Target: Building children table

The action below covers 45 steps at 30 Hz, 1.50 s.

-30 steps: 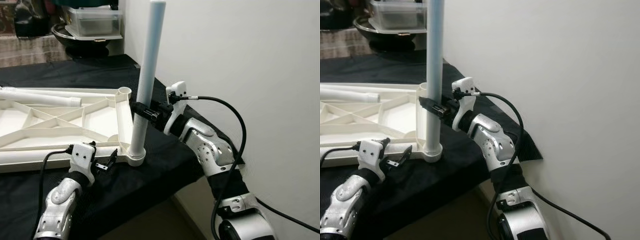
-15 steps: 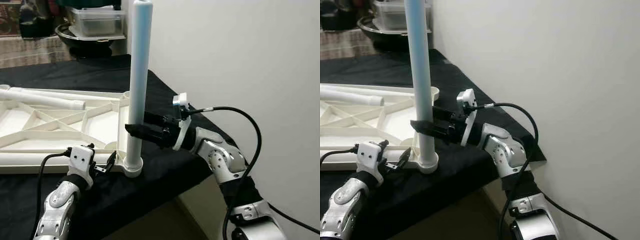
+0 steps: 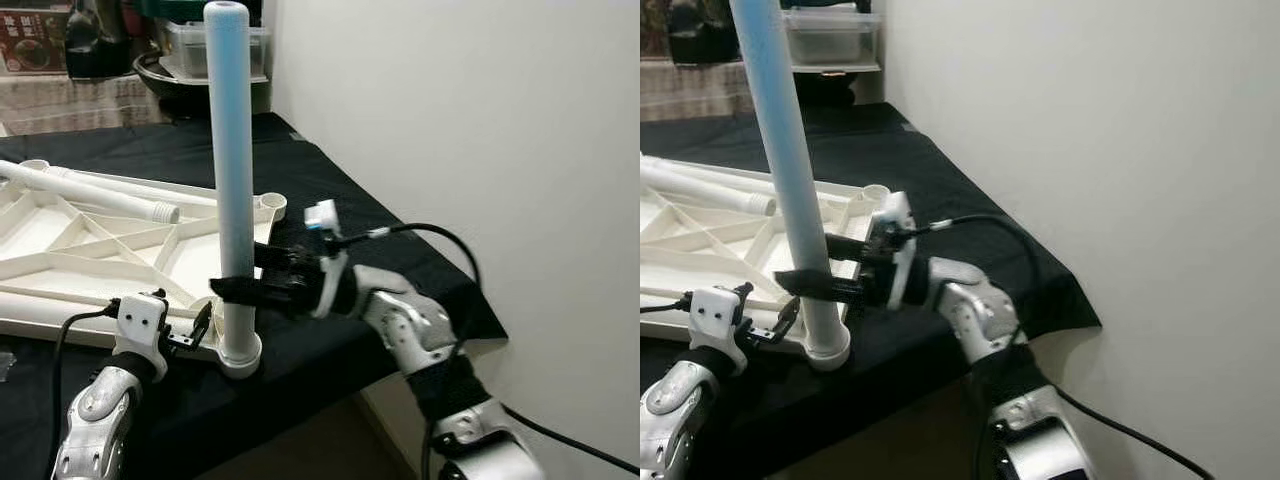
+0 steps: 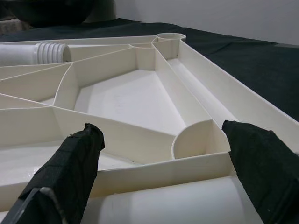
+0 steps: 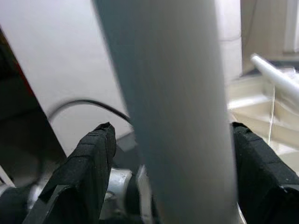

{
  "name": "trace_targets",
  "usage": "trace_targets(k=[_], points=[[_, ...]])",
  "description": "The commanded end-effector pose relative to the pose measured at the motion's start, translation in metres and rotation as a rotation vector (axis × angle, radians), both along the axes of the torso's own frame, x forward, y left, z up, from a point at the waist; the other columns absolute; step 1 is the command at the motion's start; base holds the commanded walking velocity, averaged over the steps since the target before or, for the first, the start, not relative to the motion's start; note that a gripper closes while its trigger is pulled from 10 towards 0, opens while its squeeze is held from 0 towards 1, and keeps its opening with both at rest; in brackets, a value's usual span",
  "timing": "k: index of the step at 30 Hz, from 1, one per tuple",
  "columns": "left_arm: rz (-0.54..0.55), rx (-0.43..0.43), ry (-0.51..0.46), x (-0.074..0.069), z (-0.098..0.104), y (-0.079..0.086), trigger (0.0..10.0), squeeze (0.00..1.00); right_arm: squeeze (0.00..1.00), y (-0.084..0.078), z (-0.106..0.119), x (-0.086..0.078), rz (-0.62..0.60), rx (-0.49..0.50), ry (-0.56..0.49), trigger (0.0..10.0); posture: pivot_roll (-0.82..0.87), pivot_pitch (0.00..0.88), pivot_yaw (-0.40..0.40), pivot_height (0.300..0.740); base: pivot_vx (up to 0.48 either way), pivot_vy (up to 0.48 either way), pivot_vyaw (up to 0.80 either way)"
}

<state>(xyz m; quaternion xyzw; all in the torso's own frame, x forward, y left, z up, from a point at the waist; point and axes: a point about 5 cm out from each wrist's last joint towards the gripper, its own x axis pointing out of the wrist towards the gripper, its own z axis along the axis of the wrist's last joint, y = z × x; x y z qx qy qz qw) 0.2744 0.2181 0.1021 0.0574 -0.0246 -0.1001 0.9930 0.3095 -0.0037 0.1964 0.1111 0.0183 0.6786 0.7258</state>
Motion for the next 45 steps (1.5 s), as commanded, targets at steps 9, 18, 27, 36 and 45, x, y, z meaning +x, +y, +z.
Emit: trace_targets(k=[9, 18, 27, 36, 45], points=[[-0.058, -0.025, -0.007, 0.006, 0.002, -0.017, 10.0, 0.0, 0.0, 0.0, -0.009, 0.016, -0.169, -0.119, -0.02, 10.0, 0.1, 0.0, -0.158, 0.74, 0.0, 0.0, 0.0], [-0.058, -0.021, -0.003, 0.007, 0.001, -0.017, 10.0, 0.0, 0.0, -0.006, 0.007, 0.04, -0.423, -0.006, 0.038, 0.0, 0.09, 0.0, -0.153, 0.74, 0.0, 0.0, 0.0], [0.036, -0.002, -0.049, 0.009, 0.008, -0.007, 10.0, 0.0, 0.0, -0.049, -0.022, 0.07, -0.928, -0.175, 0.131, 0.0, 0.08, 0.0, -0.156, 0.74, 0.0, 0.0, 0.0], [0.062, -0.001, -0.058, 0.011, 0.008, -0.007, 10.0, 0.0, 0.0, -0.124, -0.065, 0.072, -1.399, -0.402, 0.236, 0.0, 0.06, 0.0, -0.142, 0.74, 0.0, 0.0, 0.0], [0.083, 0.001, -0.06, 0.012, 0.008, -0.007, 10.0, 0.0, 0.0, -0.122, -0.083, 0.064, -1.472, -0.387, 0.398, 10.0, 0.06, 0.0, -0.133, 0.74, 0.0, 0.0, 0.0]])
